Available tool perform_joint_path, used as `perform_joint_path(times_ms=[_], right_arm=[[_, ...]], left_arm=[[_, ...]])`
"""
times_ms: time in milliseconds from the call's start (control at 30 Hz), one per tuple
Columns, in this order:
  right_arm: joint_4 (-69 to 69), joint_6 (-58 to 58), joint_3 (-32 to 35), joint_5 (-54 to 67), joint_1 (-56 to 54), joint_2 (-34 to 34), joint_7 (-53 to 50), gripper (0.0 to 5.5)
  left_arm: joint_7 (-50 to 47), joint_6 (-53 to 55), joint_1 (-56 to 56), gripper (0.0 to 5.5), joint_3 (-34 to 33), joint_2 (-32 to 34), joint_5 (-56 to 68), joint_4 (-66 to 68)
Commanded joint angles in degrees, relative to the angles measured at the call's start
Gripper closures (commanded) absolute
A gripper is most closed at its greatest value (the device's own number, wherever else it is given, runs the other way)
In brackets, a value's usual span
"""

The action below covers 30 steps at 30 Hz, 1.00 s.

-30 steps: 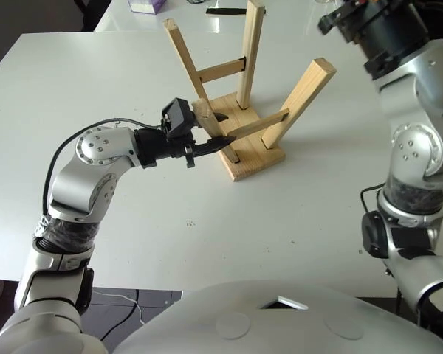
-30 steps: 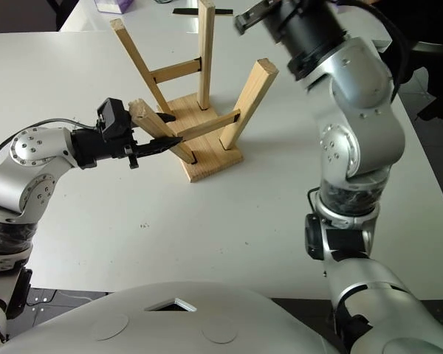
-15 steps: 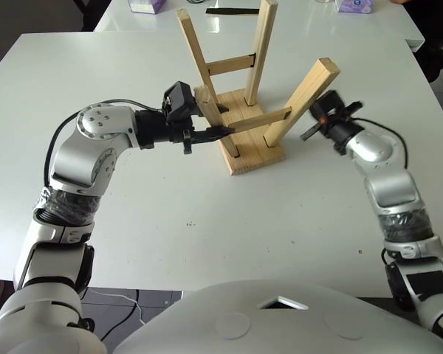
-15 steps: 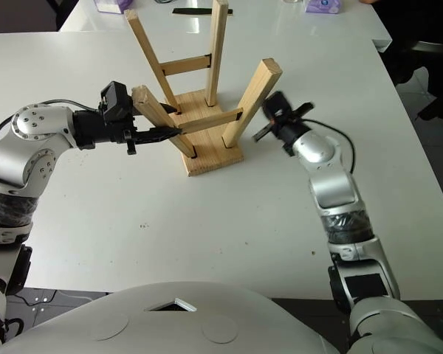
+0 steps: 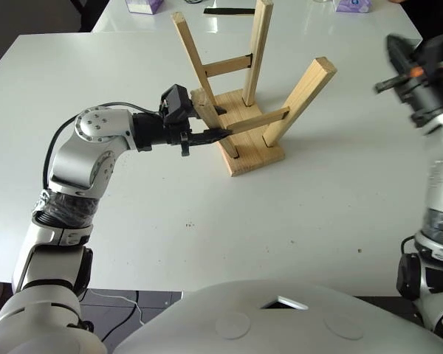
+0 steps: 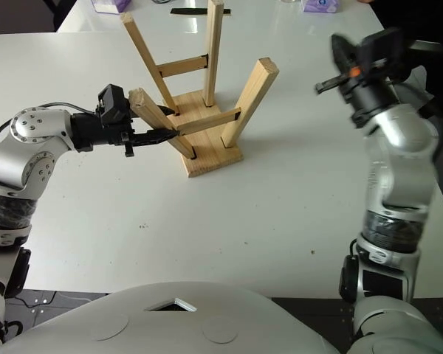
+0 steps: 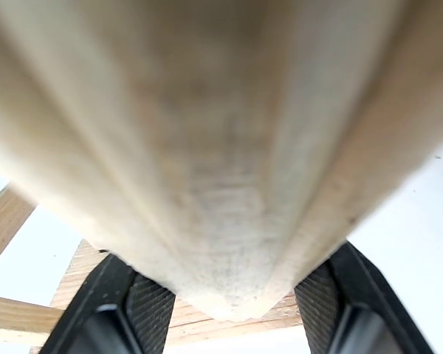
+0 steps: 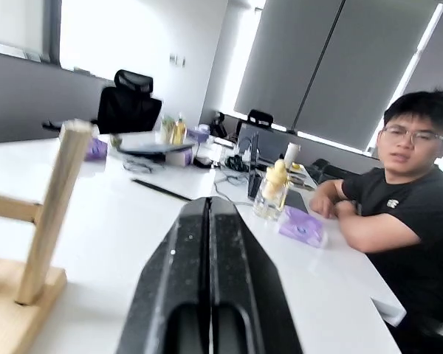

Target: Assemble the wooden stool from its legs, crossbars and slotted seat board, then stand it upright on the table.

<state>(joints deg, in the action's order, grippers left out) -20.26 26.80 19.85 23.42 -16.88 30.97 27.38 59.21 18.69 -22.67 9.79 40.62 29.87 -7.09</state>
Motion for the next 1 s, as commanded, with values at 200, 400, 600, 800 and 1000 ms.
perform_joint_path(times_ms=[200, 400, 600, 800, 1000], right_arm=[[-17.73, 7.20, -26.25, 4.08, 17.49, 0.60, 6.23, 5.50], [-9.78, 5.92, -37.30, -8.78, 15.52, -5.96, -2.72, 5.50], [1.42, 4.31, -42.01, -17.13, 11.21, -14.69, -10.48, 5.50], [6.22, 0.62, -41.46, -19.01, 9.64, -20.72, -13.21, 5.50], [4.79, -0.58, -39.22, -16.92, 10.52, -24.83, -12.99, 5.50]], left_arm=[[-0.92, 6.84, 7.69, 3.45, 3.22, 3.44, -4.15, -3.54], [-0.24, 7.64, 5.23, 3.45, 4.70, 3.03, -4.57, -2.53], [0.10, 7.70, 1.08, 3.45, 6.89, 1.94, -5.56, 1.34], [0.66, 7.41, 0.03, 3.45, 7.66, 1.84, -5.66, 3.24], [0.90, 7.11, 0.27, 3.45, 8.26, 1.94, -5.95, 4.21]])
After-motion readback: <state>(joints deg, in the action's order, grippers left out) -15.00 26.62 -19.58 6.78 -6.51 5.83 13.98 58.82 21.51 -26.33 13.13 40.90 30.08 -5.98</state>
